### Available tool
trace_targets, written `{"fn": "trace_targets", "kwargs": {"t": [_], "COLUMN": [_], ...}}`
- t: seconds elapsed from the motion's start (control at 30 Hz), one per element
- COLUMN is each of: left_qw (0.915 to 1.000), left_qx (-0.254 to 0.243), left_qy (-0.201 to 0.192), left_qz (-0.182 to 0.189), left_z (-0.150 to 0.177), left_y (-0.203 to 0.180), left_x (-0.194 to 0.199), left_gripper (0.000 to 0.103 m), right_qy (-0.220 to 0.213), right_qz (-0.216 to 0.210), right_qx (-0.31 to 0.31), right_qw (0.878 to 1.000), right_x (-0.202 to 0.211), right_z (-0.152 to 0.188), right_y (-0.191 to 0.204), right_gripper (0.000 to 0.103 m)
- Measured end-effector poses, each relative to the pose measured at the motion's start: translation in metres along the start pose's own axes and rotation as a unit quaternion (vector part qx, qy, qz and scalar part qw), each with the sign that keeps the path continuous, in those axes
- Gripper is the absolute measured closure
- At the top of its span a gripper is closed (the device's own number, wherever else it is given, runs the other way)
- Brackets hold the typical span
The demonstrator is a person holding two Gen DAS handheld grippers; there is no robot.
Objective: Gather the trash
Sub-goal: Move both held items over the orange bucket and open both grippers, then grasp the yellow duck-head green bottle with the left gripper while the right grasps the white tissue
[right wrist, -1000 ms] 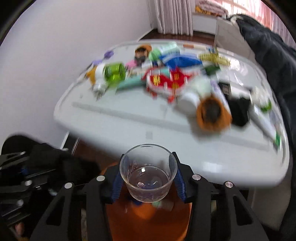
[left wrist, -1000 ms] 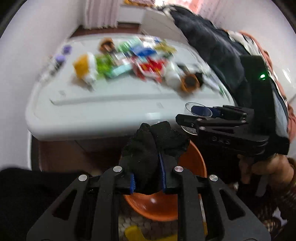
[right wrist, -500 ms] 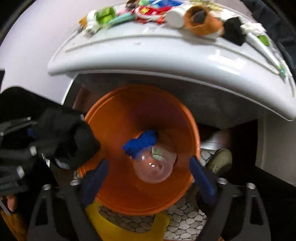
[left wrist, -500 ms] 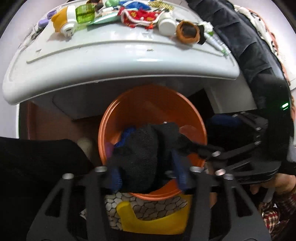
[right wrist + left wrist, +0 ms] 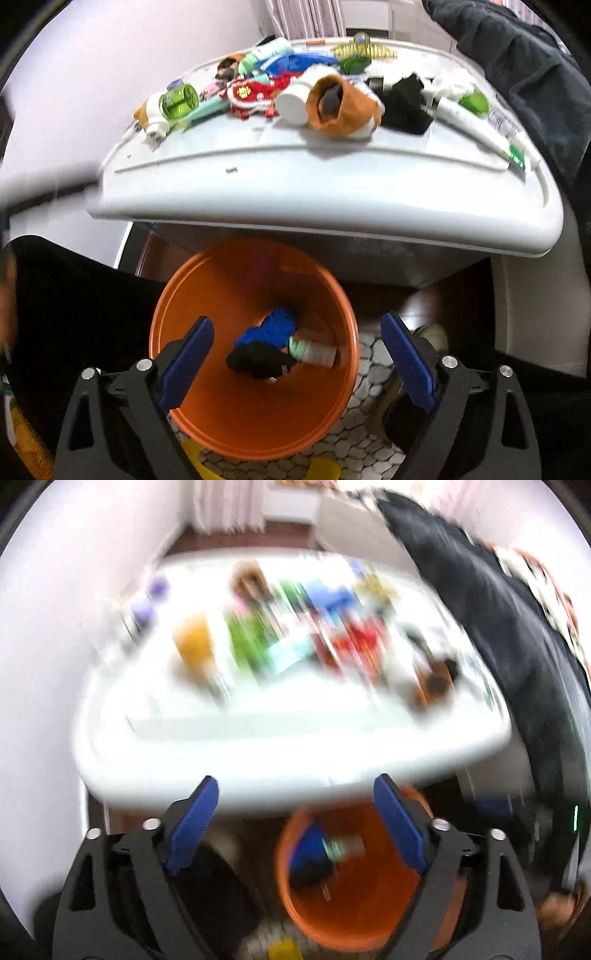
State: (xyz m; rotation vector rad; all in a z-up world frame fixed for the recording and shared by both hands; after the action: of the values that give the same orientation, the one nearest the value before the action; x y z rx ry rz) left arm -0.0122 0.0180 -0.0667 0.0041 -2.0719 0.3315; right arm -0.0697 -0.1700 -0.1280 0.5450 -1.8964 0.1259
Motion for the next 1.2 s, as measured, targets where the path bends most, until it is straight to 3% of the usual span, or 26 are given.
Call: {"fn": "trace_targets", "kwargs": {"t": [0.1,0.2,0.5,0.67,0.73,0.93,1.2], "left_qw": [0.9988,0.9970,0.9945,0.9942,0.9962,0.9970,0.9997], "left_qx": [0.023,0.055,0.038,0.042,0.042,0.041,0.018], "left_qy": [-0.022,0.010,0.055,0.075,0.059,0.040,-0.016], "left_qz": [-0.037,-0.054,-0.080,-0.064,-0.050,-0.051,-0.002], "left_z": [-0.049,-0.071,-0.084,-0.080,-0.079,-0.070,-0.054], "left_y": [0.019,0.037,0.048,0.052,0.050,0.048,0.020], "left_x": [-0.018,-0.050,-0.094,-0.110,-0.109,-0.102,-0.042], "left_gripper": [0.014,0.014,0.014,0.017,0.039,0.039,0.039], "right_qy": [-0.011,-0.014,-0.010,-0.014,-0.013,-0.015,-0.030], "right_qz": [0.005,0.008,-0.025,-0.024,-0.023,-0.029,-0.019], "right_qx": [0.001,-0.006,-0.054,-0.058,-0.059,-0.066,-0.077], "right_qw": [1.000,1.000,0.998,0.998,0.998,0.997,0.996], "right_x": [0.002,0.002,-0.002,-0.001,-0.001,-0.001,0.011], "right_z": [-0.005,-0.005,-0.007,-0.008,-0.008,-0.009,-0.019], "right_y": [-0.005,-0.010,-0.020,-0.022,-0.022,-0.022,-0.036], "right_gripper": [0.013,0.013,0.011,0.011,0.011,0.011,0.011]}}
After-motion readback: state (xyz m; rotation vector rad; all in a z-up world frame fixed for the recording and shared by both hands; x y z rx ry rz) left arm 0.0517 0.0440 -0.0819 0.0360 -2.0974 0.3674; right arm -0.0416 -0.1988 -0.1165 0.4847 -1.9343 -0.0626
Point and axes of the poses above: each gripper's, at about its wrist camera, not at the fingertips, and x roughly against the way its jaws point, y to its left, z to its underside, the point moved 8 cm from there along -x, roughly the way its jaws point, and after that the axes turned 11 degrees about x, right-handed, at the moved point
